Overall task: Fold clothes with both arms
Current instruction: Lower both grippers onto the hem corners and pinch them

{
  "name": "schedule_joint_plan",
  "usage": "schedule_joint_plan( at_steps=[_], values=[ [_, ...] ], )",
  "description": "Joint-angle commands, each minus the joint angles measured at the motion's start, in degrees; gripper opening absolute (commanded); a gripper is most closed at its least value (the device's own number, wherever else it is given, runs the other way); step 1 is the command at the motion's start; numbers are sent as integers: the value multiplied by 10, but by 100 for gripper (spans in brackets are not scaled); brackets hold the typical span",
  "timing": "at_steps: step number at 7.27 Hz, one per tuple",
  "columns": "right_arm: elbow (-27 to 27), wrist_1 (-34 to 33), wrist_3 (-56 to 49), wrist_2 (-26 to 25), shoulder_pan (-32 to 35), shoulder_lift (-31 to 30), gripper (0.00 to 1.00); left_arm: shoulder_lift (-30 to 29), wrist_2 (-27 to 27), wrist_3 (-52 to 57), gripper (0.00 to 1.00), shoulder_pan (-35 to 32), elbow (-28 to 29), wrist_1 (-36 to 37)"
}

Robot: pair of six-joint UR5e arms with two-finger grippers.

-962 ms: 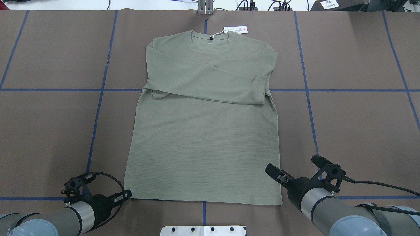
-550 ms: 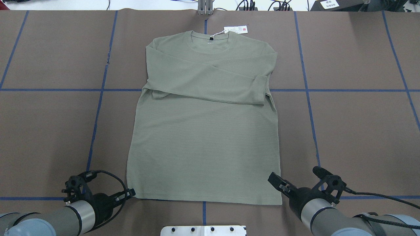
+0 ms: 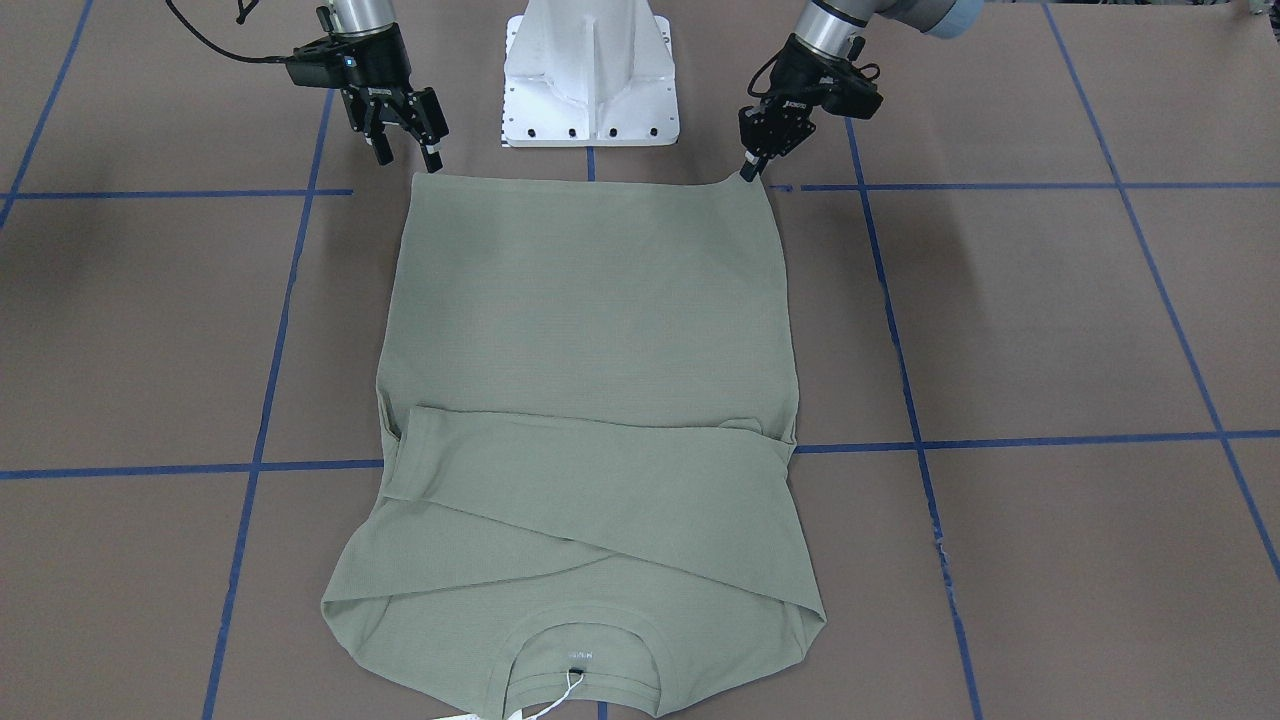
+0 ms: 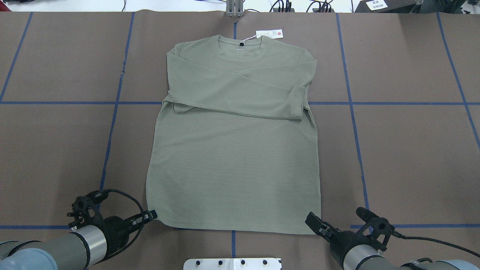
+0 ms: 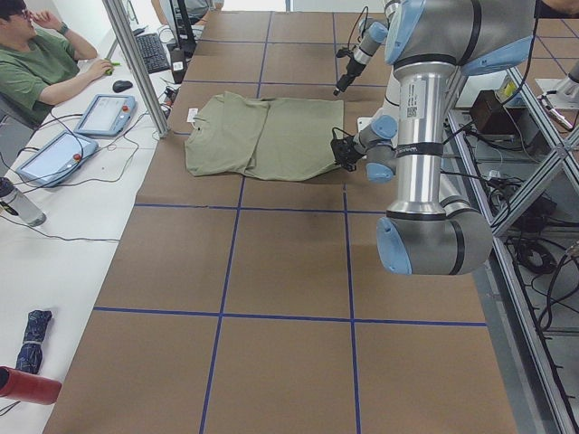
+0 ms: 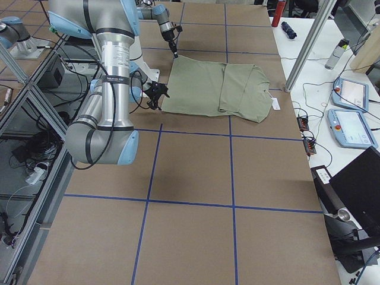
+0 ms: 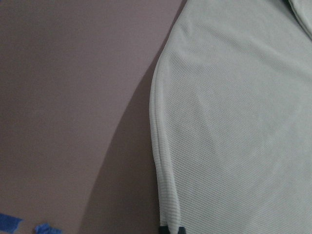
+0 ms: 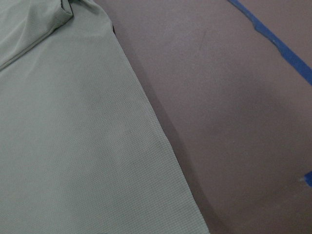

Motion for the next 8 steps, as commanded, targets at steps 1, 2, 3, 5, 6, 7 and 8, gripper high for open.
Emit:
schedule_joint_plan(
  at_steps=[1,2,3,5,6,7,8],
  values=[
    [-16,0,5,-5,-13,0,90,0,11,0,0,0,-4,-1],
    [-28,0,5,-16,-20,1,89,0,11,0,0,0,-4,-1],
    [-28,1,6,-23,-26,3,88,0,12,0,0,1,-4,-1],
    [-31,0,5,-23,-27,8,69,1,12,0,0,1,-5,-1],
    [-38,1,5,-23,-29,9,67,1,12,0,0,0,-5,-1],
    [-41,1,5,-23,-29,15,67,1,12,1,0,0,-5,-1],
    [-42,1,5,-23,-30,16,65,1,12,0,0,0,-5,-1]
  ],
)
